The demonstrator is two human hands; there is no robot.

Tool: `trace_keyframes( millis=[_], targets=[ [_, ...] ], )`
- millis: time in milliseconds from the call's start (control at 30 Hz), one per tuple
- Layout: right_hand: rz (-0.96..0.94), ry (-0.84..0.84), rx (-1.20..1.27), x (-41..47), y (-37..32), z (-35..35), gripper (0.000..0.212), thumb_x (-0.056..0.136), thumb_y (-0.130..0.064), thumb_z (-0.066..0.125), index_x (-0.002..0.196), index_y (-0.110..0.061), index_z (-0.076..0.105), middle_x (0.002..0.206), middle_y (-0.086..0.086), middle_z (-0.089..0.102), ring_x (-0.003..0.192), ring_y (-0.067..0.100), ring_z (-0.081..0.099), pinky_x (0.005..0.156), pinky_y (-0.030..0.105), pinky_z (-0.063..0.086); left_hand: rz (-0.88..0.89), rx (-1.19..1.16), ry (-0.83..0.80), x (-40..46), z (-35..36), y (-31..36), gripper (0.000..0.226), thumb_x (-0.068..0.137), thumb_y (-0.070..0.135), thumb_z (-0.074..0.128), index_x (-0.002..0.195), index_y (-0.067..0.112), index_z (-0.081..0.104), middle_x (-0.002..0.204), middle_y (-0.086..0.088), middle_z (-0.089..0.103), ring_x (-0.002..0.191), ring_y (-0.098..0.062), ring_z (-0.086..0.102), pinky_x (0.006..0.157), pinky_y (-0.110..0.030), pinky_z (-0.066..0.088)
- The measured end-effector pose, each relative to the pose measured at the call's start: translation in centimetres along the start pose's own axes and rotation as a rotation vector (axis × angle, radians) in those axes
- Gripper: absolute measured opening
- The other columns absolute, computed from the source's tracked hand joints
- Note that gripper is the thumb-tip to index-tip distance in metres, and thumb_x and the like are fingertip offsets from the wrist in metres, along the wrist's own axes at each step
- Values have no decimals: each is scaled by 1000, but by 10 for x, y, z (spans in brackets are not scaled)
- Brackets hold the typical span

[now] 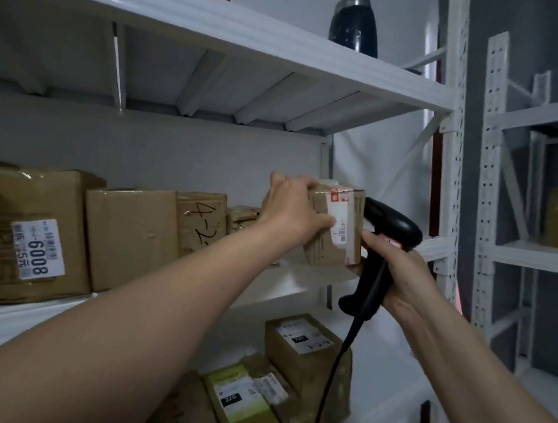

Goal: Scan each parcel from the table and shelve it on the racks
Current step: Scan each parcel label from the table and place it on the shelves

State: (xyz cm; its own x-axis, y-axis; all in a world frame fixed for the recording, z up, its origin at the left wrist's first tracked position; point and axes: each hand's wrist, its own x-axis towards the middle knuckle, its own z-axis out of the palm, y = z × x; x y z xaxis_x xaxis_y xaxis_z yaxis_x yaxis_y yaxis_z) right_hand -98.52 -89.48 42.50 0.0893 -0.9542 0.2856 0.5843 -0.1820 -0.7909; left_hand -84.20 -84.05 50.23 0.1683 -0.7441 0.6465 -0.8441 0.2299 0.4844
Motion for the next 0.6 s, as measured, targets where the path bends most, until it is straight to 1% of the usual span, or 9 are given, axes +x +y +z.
trace_keyframes(
  millis=[67, 100, 167, 233, 300, 367, 433, 500, 600],
  targets=[
    [20, -11, -8, 14, 2, 2, 27, 84, -5, 70, 110, -1, 62, 96, 18, 74, 91, 31, 72, 82, 45, 58, 1, 63, 42, 10, 6, -2, 57, 77, 29, 80, 128, 19, 56, 121, -2, 39, 103, -20, 52, 85, -26, 40],
    [25, -13, -19, 20, 3, 3, 26, 83, -5, 71, 108, -1, 63, 96, 18, 74, 90, 30, 72, 83, 46, 57, 4, 106, 63, 14, 8, -2, 56, 78, 32, 79, 127, 19, 56, 123, -4, 41, 105, -22, 53, 87, -28, 41],
    [34, 1, -52, 31, 8, 8, 23, 80, -5, 73, 101, -2, 65, 92, 17, 75, 86, 30, 73, 86, 48, 57, 26, 249, 92, 20, 11, -2, 54, 79, 39, 77, 125, 19, 57, 124, -5, 47, 108, -25, 54, 94, -36, 42],
    [48, 19, -88, 40, 15, 12, 21, 79, -7, 75, 97, -2, 66, 87, 16, 75, 85, 31, 73, 87, 50, 56, 51, 384, 102, 25, 11, -4, 51, 80, 43, 75, 122, 21, 58, 121, -4, 53, 109, -25, 54, 95, -42, 37],
    [52, 24, -130, 45, 23, 17, 21, 79, -8, 77, 96, -2, 66, 85, 15, 75, 86, 32, 72, 87, 52, 56, 51, 444, 85, 29, 9, -10, 49, 81, 43, 73, 123, 22, 58, 119, -2, 56, 109, -24, 54, 93, -41, 34],
    [53, 29, -150, 49, 31, 21, 22, 79, -8, 77, 96, -2, 66, 82, 13, 76, 82, 30, 73, 84, 49, 57, 45, 469, 82, 29, 9, -18, 50, 83, 42, 72, 127, 24, 57, 121, -1, 57, 112, -24, 52, 94, -41, 33],
    [50, 47, -149, 53, 36, 25, 23, 79, -8, 77, 98, -2, 66, 79, 11, 76, 76, 25, 74, 76, 41, 59, 45, 519, 105, 28, 10, -23, 51, 84, 43, 71, 130, 27, 55, 125, -1, 56, 118, -25, 48, 94, -41, 33],
    [51, 66, -160, 54, 39, 29, 24, 78, -9, 77, 98, -4, 65, 82, 11, 75, 75, 24, 73, 70, 36, 58, 47, 582, 135, 28, 12, -27, 51, 84, 45, 69, 130, 30, 55, 127, 0, 55, 121, -25, 42, 93, -41, 32],
    [52, 95, -176, 53, 41, 33, 23, 78, -9, 78, 96, -4, 64, 85, 12, 72, 77, 25, 71, 70, 35, 58, 26, 617, 143, 30, 16, -28, 51, 84, 45, 69, 131, 31, 54, 128, 0, 53, 122, -24, 39, 94, -41, 31]
  ],
)
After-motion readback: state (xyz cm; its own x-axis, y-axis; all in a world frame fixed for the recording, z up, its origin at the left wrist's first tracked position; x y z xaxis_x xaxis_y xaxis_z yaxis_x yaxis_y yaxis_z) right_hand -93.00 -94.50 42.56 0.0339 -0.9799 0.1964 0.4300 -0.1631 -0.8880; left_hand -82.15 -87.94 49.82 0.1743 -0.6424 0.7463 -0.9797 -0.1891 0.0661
